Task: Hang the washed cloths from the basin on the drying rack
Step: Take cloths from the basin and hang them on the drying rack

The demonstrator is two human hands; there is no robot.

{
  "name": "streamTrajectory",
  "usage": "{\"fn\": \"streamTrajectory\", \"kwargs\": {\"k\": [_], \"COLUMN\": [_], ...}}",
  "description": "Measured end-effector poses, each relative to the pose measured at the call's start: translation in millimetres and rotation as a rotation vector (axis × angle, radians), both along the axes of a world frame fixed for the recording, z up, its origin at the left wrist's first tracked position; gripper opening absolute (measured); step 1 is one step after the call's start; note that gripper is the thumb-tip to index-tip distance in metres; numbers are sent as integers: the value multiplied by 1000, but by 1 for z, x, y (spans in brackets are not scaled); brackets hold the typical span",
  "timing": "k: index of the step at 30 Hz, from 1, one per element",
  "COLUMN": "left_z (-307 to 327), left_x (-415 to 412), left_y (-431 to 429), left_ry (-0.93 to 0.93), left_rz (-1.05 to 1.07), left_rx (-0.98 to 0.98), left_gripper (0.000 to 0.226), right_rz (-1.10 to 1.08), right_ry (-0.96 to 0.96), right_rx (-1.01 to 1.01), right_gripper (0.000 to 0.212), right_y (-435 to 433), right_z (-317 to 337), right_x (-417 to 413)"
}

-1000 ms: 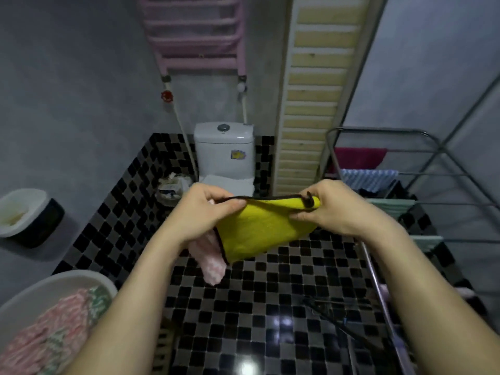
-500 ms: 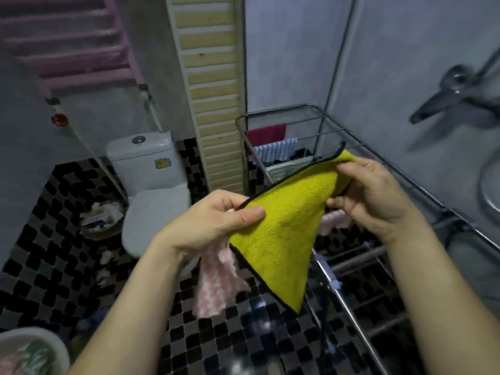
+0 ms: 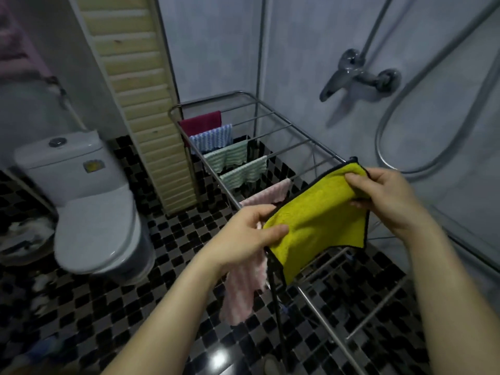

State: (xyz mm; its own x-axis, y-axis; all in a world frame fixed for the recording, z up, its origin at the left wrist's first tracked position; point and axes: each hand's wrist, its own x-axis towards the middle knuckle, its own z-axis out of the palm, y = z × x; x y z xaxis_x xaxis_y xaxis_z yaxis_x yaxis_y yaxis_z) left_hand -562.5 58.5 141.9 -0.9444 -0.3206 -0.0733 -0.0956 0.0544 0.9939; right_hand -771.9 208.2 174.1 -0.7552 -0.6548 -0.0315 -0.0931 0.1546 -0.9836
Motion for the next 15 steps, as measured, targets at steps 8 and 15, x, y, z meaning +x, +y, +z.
{"fn": "streamTrajectory", "kwargs": {"k": [8,15], "left_z": [-54,-76], "left_x": [-45,-77], "left_y": [7,-22], "left_ry": [-195,-221], "left_rz": [191,428], "left_rx": [-424,-316], "left_gripper": [10,6], "right_rz": [-32,-28], "right_ry": [5,-15], "right_rx": [80,159], "right_gripper": [15,10], "right_y": [-1,-31], "right_z": [-66,-97], "right_x": [-53,-89]}}
